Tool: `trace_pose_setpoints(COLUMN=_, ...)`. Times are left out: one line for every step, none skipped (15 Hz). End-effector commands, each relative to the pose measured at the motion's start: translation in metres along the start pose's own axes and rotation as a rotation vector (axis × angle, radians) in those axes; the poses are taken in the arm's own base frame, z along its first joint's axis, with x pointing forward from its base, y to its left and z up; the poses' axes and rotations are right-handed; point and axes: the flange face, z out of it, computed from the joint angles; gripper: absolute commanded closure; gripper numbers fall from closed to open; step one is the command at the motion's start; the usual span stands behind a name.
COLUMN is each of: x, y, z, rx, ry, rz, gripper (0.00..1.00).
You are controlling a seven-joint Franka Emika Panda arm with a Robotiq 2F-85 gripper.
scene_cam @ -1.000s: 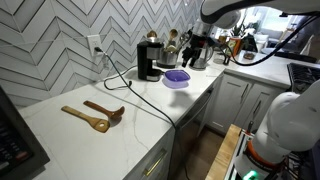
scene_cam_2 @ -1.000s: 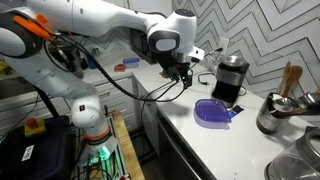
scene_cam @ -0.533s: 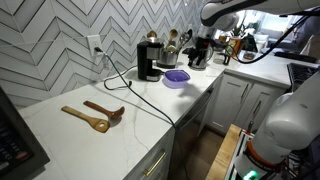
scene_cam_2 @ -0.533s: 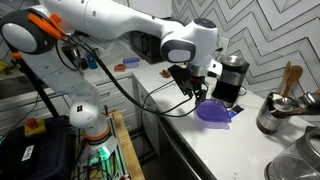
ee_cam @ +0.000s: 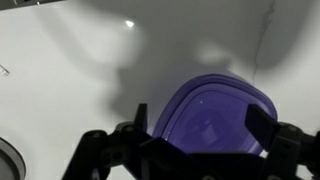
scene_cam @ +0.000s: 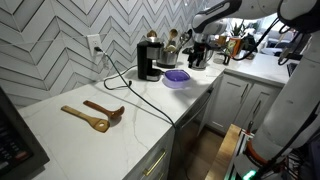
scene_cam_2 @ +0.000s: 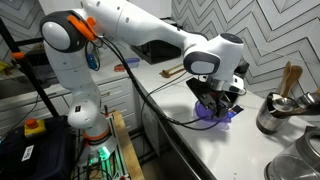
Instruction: Remove the blue lid from the lunch box and put it on the countertop
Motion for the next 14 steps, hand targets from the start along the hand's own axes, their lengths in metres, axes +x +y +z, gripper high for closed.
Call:
trace_pose_setpoints(x=0.017, y=0.025, z=0.007, rx=-0.049, ry=0.028, rz=0.014, gripper=0.00)
trace_pose_setpoints(x=0.020, y=0.030, z=0.007, rx=-0.069, ry=0.063, rz=0.028, gripper=0.00)
trace_pose_setpoints(x=0.022, y=0.034, z=0.009, rx=-0.080, ry=0.092, rz=0.039, gripper=0.00)
trace_pose_setpoints(x=0.023, y=0.039, z=0.012, rx=-0.088, ry=0.118, rz=0.052, gripper=0.00)
trace_pose_setpoints(x=0.024, y=0.043, z=0.015, rx=-0.098, ry=0.140, rz=0.064, gripper=0.00)
trace_pose_setpoints(x=0.025, y=0.047, z=0.020, rx=-0.100, ry=0.153, rz=0.077, gripper=0.00)
trace_pose_setpoints(x=0.026, y=0.051, z=0.023, rx=-0.103, ry=0.166, rz=0.088, gripper=0.00)
trace_pose_setpoints(x=0.027, y=0.054, z=0.027, rx=-0.100, ry=0.179, rz=0.099, gripper=0.00)
trace_pose_setpoints(x=0.029, y=0.056, z=0.030, rx=-0.093, ry=0.192, rz=0.108, gripper=0.00)
trace_pose_setpoints(x=0.031, y=0.057, z=0.033, rx=-0.076, ry=0.200, rz=0.120, gripper=0.00)
trace_pose_setpoints(x=0.033, y=0.056, z=0.038, rx=-0.054, ry=0.202, rz=0.131, gripper=0.00)
trace_pose_setpoints(x=0.035, y=0.055, z=0.042, rx=-0.041, ry=0.204, rz=0.140, gripper=0.00)
trace_pose_setpoints(x=0.037, y=0.053, z=0.047, rx=-0.024, ry=0.202, rz=0.144, gripper=0.00)
trace_pose_setpoints(x=0.039, y=0.051, z=0.052, rx=-0.011, ry=0.201, rz=0.149, gripper=0.00)
